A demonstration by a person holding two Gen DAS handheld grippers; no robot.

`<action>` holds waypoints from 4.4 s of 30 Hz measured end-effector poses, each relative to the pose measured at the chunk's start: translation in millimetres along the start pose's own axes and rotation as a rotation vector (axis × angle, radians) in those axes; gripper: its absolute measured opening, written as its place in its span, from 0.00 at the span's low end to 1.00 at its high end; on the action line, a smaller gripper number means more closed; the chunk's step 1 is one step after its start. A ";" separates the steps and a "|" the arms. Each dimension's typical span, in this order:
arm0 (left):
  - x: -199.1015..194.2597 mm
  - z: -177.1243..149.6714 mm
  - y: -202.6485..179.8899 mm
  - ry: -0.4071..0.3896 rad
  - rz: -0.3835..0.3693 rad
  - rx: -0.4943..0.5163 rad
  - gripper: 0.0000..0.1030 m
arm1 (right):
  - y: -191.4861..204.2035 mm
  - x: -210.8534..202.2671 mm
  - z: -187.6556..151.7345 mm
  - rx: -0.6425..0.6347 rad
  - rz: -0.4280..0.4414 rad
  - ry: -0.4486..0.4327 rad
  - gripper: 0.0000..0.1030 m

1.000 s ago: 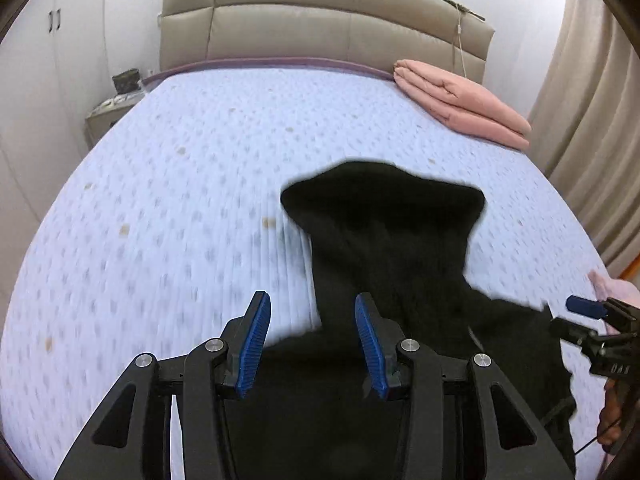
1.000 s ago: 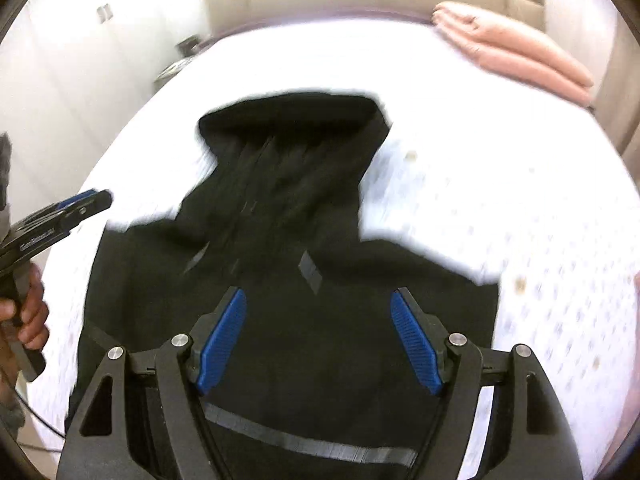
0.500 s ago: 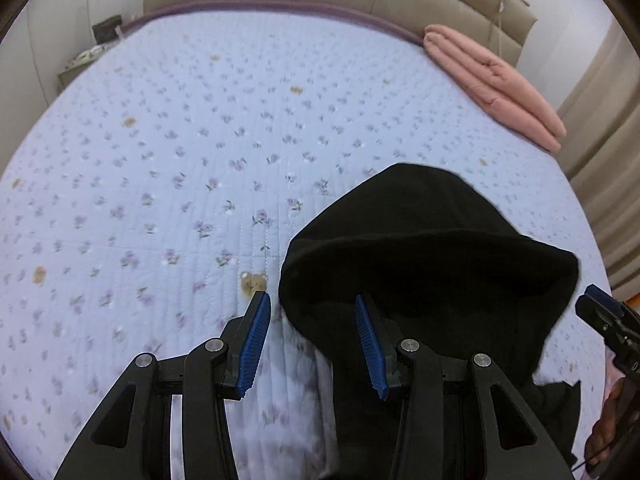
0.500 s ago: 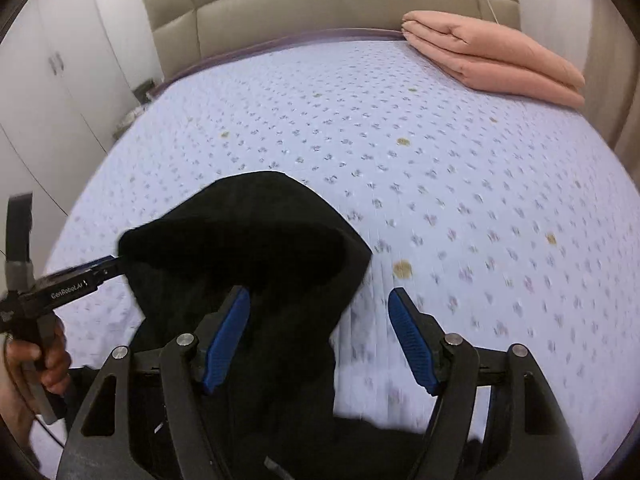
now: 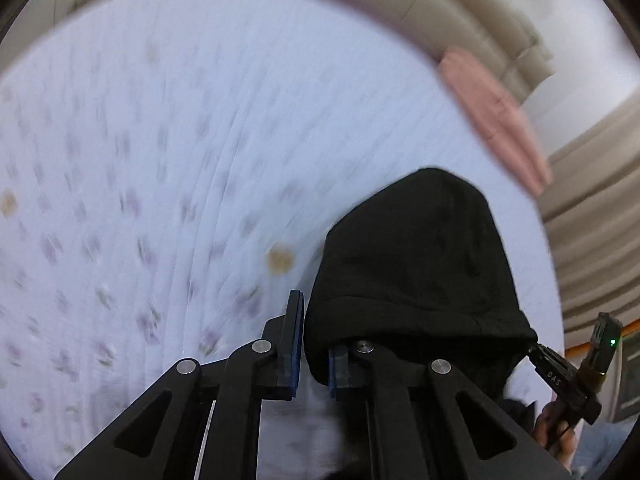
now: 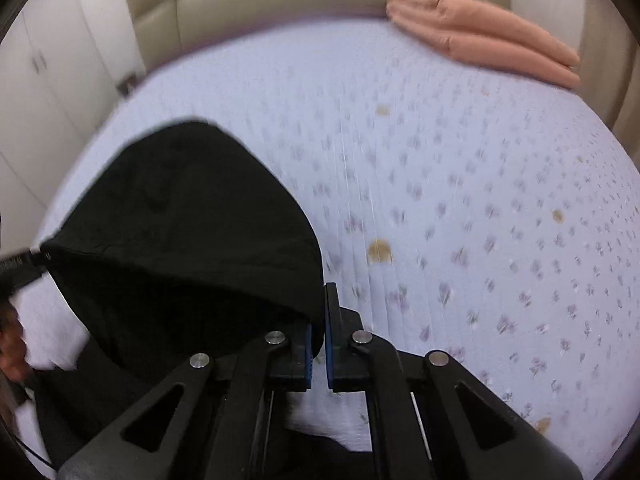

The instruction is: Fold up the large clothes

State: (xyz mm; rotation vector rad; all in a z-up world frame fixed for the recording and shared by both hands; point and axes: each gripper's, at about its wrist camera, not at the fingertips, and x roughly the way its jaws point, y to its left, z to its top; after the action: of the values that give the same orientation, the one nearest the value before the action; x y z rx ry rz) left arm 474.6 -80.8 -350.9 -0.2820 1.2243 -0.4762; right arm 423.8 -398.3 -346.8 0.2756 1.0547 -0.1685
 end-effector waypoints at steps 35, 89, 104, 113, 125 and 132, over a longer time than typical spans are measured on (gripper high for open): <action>19.7 -29.5 -54.2 -0.082 -0.029 0.425 0.40 | 63.5 30.0 -4.7 -0.228 0.049 0.024 0.63; -250.0 -207.9 -88.2 -0.214 -0.224 0.626 0.13 | 66.2 -248.7 -150.2 -0.178 0.096 -0.318 0.12; -246.6 -260.5 -27.3 -0.131 -0.058 0.405 0.12 | 30.6 -227.3 -251.0 -0.004 -0.009 -0.065 0.33; -230.5 -208.3 -122.1 -0.155 -0.118 0.446 0.15 | 73.1 -246.6 -183.3 -0.006 0.189 -0.152 0.62; -124.2 -323.4 -54.7 0.088 -0.093 0.208 0.15 | 99.6 -131.4 -309.1 -0.092 0.167 0.213 0.61; -137.0 -319.2 -58.2 0.032 -0.104 0.124 0.15 | 101.0 -143.0 -312.1 -0.032 0.169 0.163 0.68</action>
State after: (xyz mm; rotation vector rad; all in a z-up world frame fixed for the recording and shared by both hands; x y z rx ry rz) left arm 125.9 -49.2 -313.6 -0.2333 1.2099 -0.6467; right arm 121.6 -206.7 -352.1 0.3521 1.1888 0.0232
